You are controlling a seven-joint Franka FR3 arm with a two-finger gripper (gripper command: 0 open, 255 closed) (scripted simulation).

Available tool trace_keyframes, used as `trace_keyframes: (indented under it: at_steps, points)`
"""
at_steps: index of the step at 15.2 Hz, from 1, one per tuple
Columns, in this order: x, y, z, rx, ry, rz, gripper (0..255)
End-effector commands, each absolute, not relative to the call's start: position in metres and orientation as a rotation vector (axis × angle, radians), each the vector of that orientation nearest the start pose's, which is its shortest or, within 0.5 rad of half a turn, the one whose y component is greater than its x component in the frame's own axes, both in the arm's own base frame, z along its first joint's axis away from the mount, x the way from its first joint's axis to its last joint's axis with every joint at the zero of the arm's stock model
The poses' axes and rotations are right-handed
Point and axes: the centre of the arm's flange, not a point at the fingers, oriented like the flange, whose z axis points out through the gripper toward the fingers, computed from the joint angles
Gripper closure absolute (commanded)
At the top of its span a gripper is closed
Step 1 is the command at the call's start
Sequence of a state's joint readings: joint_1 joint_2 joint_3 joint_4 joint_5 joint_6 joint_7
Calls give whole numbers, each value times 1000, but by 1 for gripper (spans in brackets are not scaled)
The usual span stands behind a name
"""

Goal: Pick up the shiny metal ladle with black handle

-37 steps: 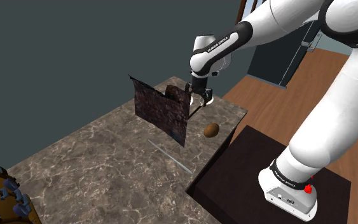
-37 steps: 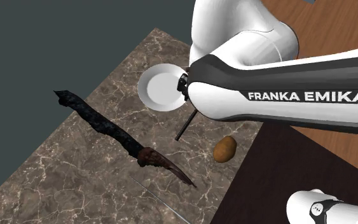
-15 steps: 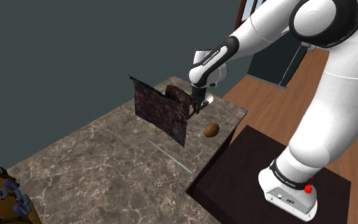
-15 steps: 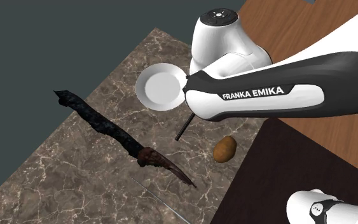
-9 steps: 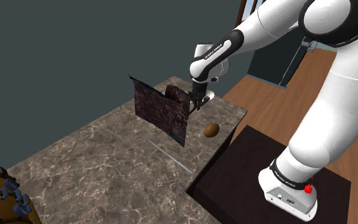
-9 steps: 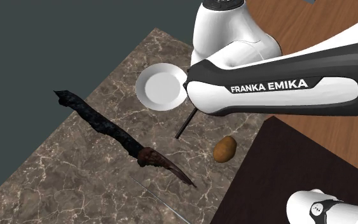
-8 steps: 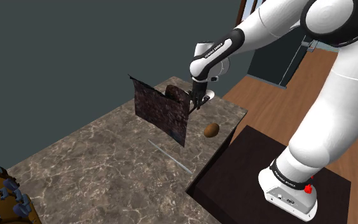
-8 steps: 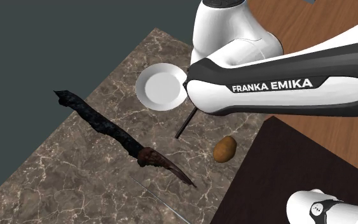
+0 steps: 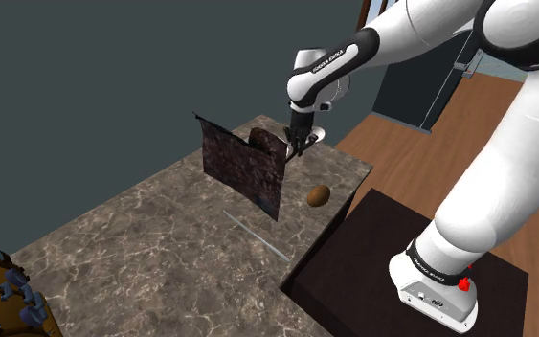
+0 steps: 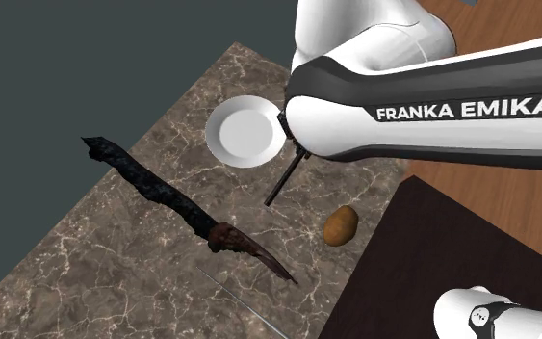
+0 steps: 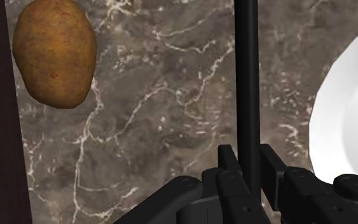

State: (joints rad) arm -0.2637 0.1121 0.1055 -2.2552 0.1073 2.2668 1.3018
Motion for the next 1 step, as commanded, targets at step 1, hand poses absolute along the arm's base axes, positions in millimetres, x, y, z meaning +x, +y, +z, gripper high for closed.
trace_keyframes:
  at_steps: [1]
  points:
    - [516,-80,309,-2242,2159,208,255]
